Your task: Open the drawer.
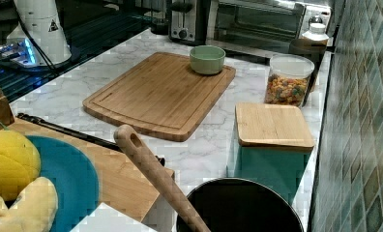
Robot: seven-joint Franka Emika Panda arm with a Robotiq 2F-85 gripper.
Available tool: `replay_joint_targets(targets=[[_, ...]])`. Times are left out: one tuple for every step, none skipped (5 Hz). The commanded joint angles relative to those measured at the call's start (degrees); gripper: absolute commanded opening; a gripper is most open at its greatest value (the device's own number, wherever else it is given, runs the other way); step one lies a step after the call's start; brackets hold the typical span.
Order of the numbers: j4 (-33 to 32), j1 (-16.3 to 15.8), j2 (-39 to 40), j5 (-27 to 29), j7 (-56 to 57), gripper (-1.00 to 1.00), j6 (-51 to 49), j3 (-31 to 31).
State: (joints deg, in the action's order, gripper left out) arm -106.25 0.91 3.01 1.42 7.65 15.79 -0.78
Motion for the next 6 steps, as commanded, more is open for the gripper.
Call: replay_joint_targets(targets=[[0.0, 0.0, 0.0, 0.0, 0.0, 1.0, 0.0, 0.0], [0.0, 0.2, 0.0, 0.0, 0.0, 1.0, 0.0, 0.2], [-2.2, 1.5, -0.1, -4.4, 11.7, 1.0, 0.7, -1.5], [-4.8, 4.2, -0.9, -6.9, 23.1, 1.0, 4.6, -3.5], [-4.5, 6.3, 0.7, -7.2, 33.7, 1.0, 8.8, -6.5], [-3.5, 9.0, 3.6, -6.4, 42.8, 1.0, 12.6, -8.6]])
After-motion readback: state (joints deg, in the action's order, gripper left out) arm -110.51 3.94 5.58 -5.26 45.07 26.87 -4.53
